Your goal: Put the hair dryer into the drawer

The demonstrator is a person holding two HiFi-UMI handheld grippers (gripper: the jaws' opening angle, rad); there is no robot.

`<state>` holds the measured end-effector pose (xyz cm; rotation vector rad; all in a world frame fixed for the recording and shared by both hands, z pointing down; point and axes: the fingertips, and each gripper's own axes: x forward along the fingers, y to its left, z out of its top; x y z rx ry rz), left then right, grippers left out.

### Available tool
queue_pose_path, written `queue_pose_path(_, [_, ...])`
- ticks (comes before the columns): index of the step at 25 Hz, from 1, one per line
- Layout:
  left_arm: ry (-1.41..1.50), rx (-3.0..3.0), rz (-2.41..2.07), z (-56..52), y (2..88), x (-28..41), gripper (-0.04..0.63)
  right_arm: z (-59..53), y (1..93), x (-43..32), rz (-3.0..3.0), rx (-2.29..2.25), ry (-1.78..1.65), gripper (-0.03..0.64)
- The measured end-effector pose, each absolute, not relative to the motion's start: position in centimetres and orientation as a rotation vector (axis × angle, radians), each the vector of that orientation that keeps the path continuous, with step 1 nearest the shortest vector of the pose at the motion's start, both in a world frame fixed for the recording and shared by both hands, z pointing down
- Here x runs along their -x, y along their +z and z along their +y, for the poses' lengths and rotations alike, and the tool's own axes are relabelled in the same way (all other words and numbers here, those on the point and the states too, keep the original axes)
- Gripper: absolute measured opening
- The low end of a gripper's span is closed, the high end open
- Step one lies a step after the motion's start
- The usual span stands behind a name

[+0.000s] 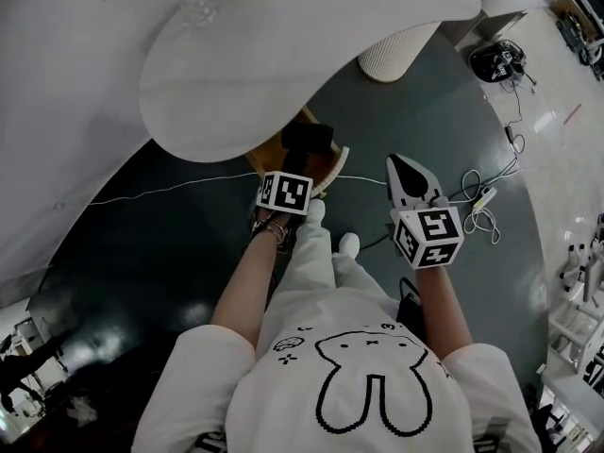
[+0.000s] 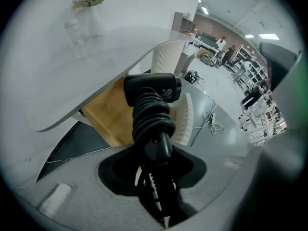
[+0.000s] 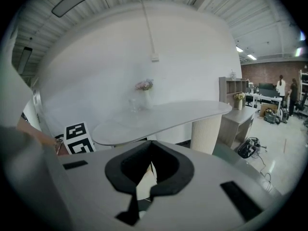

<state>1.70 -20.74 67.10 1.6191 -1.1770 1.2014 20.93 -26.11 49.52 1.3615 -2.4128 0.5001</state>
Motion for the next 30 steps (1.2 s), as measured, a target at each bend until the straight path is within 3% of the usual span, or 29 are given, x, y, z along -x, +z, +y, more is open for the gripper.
queue_pose_path(30, [1.409, -1.284, -1.419, -26.4, 74.7, 4.0, 0.153, -23.6, 52.4, -20.5, -2.356, -1.292, 0.571, 0.000])
